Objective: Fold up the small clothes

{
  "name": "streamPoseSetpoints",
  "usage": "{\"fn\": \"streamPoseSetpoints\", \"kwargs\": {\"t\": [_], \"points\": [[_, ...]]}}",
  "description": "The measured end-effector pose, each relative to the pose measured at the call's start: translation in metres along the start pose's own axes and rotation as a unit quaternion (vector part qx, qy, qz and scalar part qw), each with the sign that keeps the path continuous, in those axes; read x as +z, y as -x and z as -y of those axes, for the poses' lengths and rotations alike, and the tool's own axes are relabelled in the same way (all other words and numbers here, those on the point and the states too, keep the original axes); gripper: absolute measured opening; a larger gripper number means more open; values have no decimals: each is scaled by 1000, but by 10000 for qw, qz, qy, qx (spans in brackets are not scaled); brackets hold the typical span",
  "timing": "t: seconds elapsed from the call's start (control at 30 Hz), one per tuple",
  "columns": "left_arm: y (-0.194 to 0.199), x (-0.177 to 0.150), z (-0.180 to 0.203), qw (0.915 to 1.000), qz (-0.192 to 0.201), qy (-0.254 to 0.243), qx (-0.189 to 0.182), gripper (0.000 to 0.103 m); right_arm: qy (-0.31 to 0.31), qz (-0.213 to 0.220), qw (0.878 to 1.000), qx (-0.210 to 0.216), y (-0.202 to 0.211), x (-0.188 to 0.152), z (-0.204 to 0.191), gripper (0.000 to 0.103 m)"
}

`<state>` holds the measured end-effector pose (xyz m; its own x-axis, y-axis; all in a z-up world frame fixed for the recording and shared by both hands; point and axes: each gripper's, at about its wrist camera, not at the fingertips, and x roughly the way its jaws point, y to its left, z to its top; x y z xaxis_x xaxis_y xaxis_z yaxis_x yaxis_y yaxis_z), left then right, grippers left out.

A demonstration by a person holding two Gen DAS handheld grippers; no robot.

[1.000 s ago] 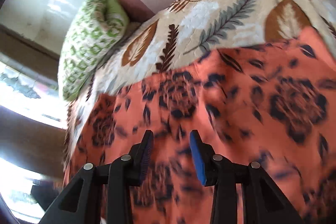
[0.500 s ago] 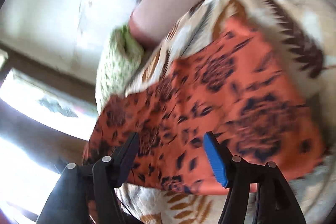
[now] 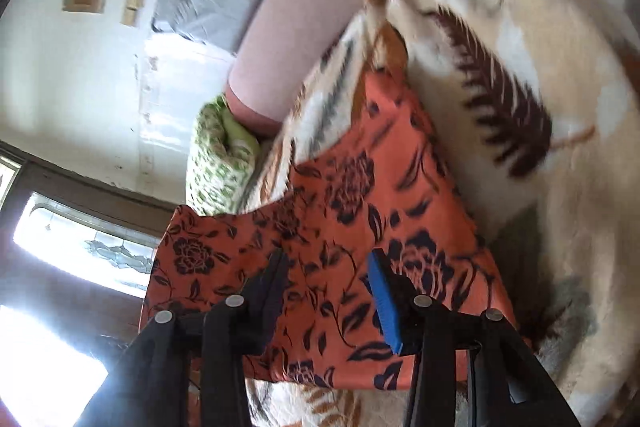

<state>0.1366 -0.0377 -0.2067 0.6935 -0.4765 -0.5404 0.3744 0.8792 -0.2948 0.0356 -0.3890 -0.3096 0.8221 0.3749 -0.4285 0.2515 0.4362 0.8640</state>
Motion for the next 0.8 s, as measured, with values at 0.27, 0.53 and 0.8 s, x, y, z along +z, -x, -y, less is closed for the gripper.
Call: {"fn": "streamPoseSetpoints", "kwargs": {"t": [0.27,0.53,0.8], "points": [[1,17,51,9989,-49,-364,-282,19,-261,484,9979,353,38,20,13,48],[-21,15,124,9937,-247,-898,-628,19,-684,819,9919,687,74,39,38,49],[-82,-43,208,9751,-955,-1785,-911,20,-860,766,9896,865,85,53,52,55]]}}
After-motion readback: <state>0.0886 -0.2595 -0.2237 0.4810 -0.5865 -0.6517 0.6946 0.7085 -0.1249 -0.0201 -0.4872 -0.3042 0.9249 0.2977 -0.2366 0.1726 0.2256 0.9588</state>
